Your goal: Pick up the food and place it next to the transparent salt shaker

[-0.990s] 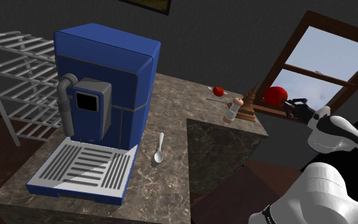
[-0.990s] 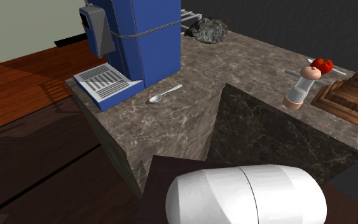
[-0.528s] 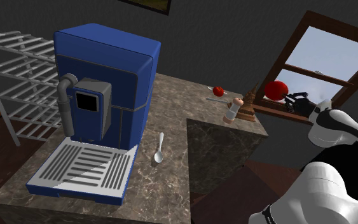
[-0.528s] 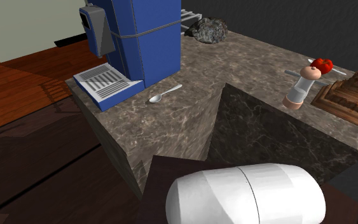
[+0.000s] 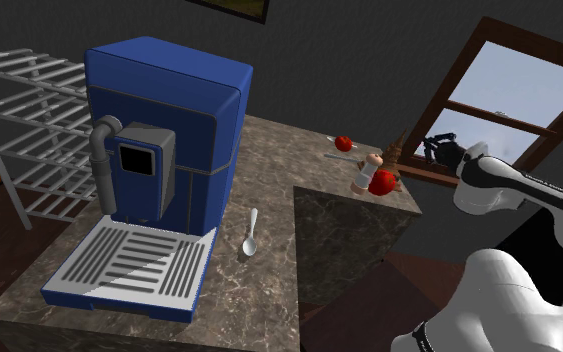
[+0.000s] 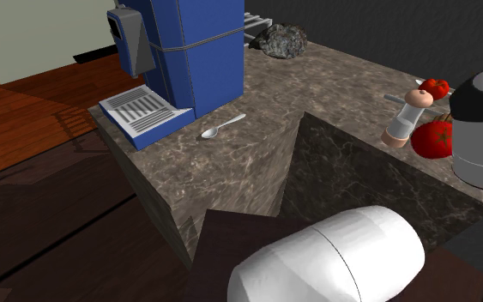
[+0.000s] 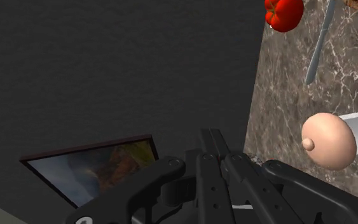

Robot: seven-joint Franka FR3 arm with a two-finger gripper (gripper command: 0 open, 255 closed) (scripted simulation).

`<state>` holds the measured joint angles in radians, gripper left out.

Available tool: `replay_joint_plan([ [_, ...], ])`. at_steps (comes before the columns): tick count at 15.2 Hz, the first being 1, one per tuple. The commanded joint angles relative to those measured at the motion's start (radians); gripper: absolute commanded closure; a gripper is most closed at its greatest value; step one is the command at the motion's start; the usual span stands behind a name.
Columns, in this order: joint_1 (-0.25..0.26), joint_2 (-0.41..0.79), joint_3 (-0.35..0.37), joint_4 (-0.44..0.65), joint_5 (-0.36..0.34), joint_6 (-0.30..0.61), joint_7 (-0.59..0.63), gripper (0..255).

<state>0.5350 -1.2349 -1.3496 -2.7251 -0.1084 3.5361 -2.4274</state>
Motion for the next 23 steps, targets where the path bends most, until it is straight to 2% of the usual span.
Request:
replay_joint_plan([
  [1,-0.001,0.000,0.000,0.000,0.000,-0.001,0.000,0],
  [3,-0.112,0.329,0.139,0.015,0.104,-0.100,0.047,0],
  [4,-0.199,0.480,0.237,0.026,0.140,-0.166,0.071,0],
  [5,-0.322,0.618,0.368,0.040,0.160,-0.241,0.096,0],
  [6,-0.496,0.736,0.547,0.056,0.157,-0.321,0.129,0],
  [7,-0.728,0.823,0.778,0.074,0.107,-0.404,0.188,0],
  [8,-0.913,0.863,0.959,0.088,0.031,-0.464,0.252,0],
  [11,-0.853,0.915,0.901,0.108,0.029,-0.428,0.254,0],
  [16,-0.736,0.995,0.799,0.142,0.088,-0.376,0.210,0],
  [23,-0.736,0.995,0.799,0.142,0.088,-0.376,0.210,0],
])
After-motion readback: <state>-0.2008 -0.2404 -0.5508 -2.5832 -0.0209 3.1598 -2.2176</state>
